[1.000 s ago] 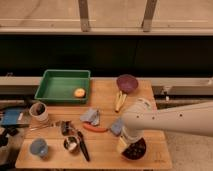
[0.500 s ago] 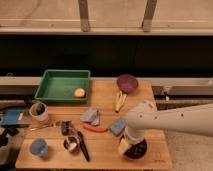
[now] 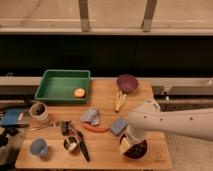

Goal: Place grapes in purple bowl

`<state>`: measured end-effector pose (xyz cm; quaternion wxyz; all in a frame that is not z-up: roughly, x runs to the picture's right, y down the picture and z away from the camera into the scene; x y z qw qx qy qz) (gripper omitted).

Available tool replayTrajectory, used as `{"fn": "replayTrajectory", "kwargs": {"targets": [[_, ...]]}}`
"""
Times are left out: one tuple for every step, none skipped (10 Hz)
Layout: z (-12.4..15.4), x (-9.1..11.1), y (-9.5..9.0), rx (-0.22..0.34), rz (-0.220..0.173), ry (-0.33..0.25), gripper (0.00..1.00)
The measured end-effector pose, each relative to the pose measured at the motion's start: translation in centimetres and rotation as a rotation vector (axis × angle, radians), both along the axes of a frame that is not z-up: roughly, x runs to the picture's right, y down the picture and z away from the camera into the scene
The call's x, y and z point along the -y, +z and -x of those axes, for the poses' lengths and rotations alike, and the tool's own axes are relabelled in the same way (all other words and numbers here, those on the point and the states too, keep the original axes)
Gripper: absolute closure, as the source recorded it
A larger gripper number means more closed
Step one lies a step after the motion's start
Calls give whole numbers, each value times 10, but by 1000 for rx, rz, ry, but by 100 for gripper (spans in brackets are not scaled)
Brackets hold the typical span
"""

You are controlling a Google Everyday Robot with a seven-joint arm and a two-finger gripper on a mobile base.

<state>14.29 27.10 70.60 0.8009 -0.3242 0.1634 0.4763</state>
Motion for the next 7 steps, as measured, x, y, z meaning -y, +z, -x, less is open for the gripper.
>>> {"fn": "replayTrajectory", "kwargs": {"targets": [[-2, 1, 2, -1, -1, 5, 20], [-3, 2, 5, -3, -1, 9, 20], [-6, 4, 9, -6, 1, 16, 20], [-7, 5, 12, -8, 3, 20, 20], [-9, 5, 15, -9, 6, 23, 20], [-9, 5, 17, -7, 9, 28, 20], [-10, 4, 19, -6, 13, 32, 20]]}}
